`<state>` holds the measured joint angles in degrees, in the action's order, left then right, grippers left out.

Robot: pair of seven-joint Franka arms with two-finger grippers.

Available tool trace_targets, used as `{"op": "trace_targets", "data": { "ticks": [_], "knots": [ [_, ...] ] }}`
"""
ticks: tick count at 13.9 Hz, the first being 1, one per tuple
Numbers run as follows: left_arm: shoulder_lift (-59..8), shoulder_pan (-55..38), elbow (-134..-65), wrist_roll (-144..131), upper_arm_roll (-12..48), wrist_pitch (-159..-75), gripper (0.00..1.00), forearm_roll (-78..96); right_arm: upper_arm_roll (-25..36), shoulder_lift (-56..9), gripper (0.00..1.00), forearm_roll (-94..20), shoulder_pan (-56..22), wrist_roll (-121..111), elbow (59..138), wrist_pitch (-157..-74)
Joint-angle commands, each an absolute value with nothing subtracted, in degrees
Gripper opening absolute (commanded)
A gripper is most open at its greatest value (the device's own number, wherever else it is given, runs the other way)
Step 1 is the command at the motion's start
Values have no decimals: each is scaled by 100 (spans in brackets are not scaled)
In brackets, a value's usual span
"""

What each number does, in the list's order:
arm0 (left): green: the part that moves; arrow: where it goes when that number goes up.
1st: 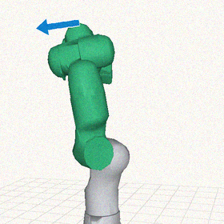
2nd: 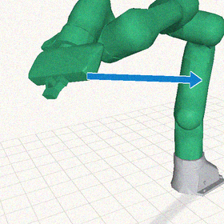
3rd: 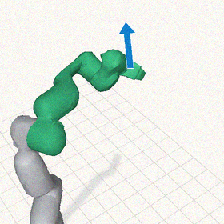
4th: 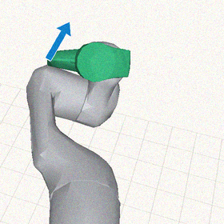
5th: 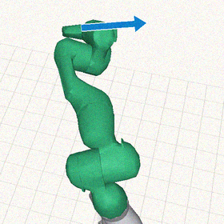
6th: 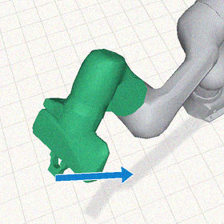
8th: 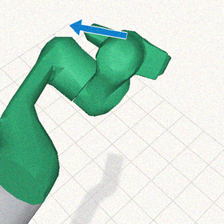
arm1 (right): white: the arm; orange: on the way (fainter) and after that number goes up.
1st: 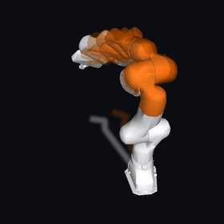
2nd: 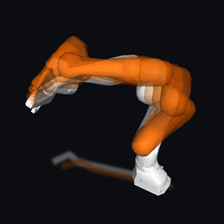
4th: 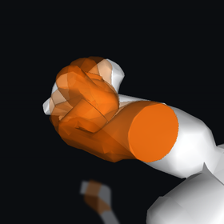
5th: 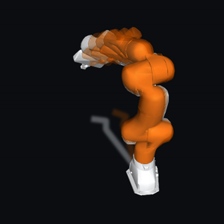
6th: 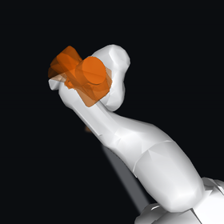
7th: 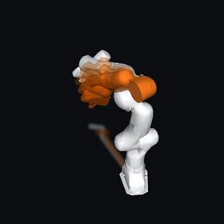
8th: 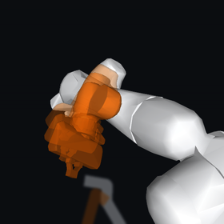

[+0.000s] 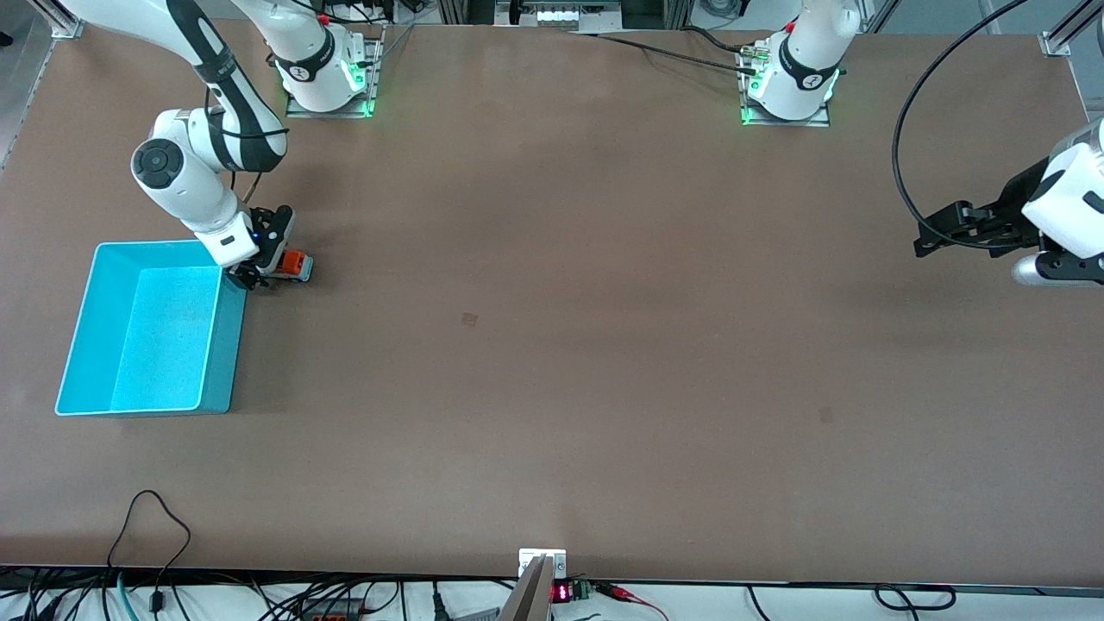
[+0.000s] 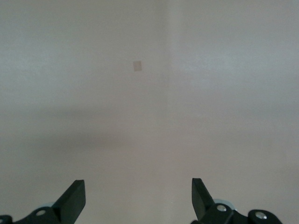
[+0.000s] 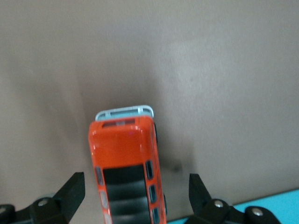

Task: Wind up bus and store in blue box
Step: 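Lower the right gripper and grasp the orange bus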

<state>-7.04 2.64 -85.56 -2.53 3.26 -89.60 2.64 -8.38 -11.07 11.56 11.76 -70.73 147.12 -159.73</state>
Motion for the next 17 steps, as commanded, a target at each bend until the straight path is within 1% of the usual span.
{"op": "trace_targets", "data": {
  "ticks": [1,2,3,6,8,9,10,11,13,14,15,16,17],
  "knots": [
    [-510,404,-8798,-53,272,-9175,100,404,-1054,-1152,32,1248,1301,-7119,14599,-16014],
    [-475,404,-8833,-44,307,-9263,100,404,-1116,-1143,9,1239,1318,-7041,14607,-16014],
    [-475,413,-8833,-44,316,-9298,100,404,-1116,-1151,0,1231,1362,-7031,14599,-16022],
    [-475,413,-8833,-70,325,-9396,100,396,-1116,-1134,0,1213,1389,-6848,14590,-16014],
    [-483,422,-8850,-88,316,-9396,100,378,-1177,-1029,0,1213,1380,-6121,14511,-15987],
    [-492,431,-8851,-97,308,-9404,100,361,-1334,-898,0,1204,1380,-5473,14467,-15831],
    [-501,431,-8851,-105,299,-9404,100,291,-1379,-775,0,1204,1371,-4832,14345,-15551],
    [-492,431,-8851,-132,316,-9404,100,125,-1406,-704,0,1187,1371,-4112,14170,-15087],
    [-475,431,-8886,-228,334,-9396,100,97,-1502,-694,0,1160,1362,-3578,13460,-14199],
    [-457,431,-8912,-246,351,-9387,100,97,-1512,-703,0,960,1362,-3534,13056,-13742],
    [-422,431,-8921,-246,352,-9387,100,105,-1494,-686,0,479,1388,-3516,12678,-13250],
    [-422,422,-8921,-246,352,-9387,100,105,-1398,-668,0,118,1415,-3542,12291,-12775],
    [-422,422,-8921,-246,352,-9387,100,97,-1215,-668,0,19,1432,-3507,11922,-12370]
  ]
}}
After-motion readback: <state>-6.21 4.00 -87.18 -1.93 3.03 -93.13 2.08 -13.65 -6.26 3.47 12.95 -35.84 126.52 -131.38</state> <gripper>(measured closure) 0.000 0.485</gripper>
